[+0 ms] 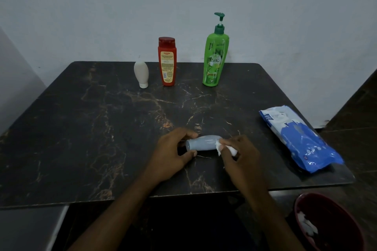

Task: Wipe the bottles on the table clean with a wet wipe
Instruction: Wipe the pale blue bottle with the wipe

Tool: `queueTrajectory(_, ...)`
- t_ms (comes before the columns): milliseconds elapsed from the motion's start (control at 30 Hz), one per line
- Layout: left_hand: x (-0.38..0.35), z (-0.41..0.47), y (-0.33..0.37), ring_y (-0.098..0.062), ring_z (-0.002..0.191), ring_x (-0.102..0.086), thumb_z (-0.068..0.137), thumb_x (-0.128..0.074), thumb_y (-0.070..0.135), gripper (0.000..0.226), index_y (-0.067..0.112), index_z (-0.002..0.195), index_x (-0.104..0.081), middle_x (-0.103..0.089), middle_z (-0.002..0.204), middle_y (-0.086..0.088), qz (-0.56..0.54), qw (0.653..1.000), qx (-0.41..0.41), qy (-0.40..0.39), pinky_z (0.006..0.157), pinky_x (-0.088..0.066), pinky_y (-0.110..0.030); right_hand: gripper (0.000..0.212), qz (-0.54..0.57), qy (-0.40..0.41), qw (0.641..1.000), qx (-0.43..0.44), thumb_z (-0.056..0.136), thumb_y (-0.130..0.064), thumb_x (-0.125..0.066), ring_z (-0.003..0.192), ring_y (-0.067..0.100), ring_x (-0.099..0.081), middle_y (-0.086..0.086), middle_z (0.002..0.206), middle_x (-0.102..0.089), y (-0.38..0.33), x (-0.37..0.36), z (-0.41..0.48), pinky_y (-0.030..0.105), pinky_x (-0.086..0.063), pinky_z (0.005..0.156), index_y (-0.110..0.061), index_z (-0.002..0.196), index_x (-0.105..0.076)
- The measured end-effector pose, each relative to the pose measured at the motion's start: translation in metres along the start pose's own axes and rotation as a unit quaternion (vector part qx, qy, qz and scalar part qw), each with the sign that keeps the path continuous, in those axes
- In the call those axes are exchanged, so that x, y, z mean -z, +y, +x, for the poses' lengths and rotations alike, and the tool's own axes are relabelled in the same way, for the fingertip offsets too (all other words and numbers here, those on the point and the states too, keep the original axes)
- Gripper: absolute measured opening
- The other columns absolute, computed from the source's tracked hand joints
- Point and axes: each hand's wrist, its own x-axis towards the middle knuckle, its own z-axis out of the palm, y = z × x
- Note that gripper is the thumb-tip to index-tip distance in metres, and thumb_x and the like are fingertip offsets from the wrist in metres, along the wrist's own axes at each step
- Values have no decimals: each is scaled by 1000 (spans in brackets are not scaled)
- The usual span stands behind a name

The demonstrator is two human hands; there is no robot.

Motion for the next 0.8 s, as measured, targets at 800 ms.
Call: queueTrajectory(800, -3, -1, -1, -6, 91, -53, 73, -84, 8, 34, 18, 96, -60, -52, 101, 10, 39, 998, -49, -6, 72, -41, -15, 15, -86, -36, 996, -9, 95, -16, -60, 93, 8, -56, 3, 107, -64, 15, -1, 32, 10, -36, 77, -13, 107, -69)
